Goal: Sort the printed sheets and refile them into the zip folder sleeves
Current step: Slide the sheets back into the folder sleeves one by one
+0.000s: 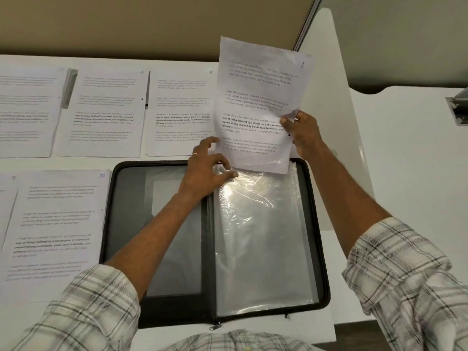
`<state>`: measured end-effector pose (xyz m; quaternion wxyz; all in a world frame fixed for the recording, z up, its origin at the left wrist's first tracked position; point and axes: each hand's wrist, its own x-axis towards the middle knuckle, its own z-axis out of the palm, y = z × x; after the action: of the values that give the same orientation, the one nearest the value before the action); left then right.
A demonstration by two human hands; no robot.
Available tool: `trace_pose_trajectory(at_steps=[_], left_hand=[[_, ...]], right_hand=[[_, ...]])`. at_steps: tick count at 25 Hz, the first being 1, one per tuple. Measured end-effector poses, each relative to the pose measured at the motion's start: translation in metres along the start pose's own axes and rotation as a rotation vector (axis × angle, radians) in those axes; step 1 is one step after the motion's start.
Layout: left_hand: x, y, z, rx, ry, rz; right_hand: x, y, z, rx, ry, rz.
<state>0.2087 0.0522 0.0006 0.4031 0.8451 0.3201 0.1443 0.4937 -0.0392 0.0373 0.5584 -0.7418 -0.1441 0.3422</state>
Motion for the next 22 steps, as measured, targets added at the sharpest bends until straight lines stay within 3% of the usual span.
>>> trace_pose_trajectory(at_steps=[8,16,22], left_hand=[[0.000,0.000,0.005,-0.178,0.025,-0.011],[0.005,0.003,0.005,0.135,0.032,-0.071],[-0.022,0.017,0.023,0.100,0.132,-0.089]], right_hand=[[0.003,-0.006,-0.004,-0.054,0.003,-0.050],[0.009,0.005,-0.004,-0.201,0.016,-0.111],[-0.010,0.004,0.001,-0.241,-0.014,-0.071]])
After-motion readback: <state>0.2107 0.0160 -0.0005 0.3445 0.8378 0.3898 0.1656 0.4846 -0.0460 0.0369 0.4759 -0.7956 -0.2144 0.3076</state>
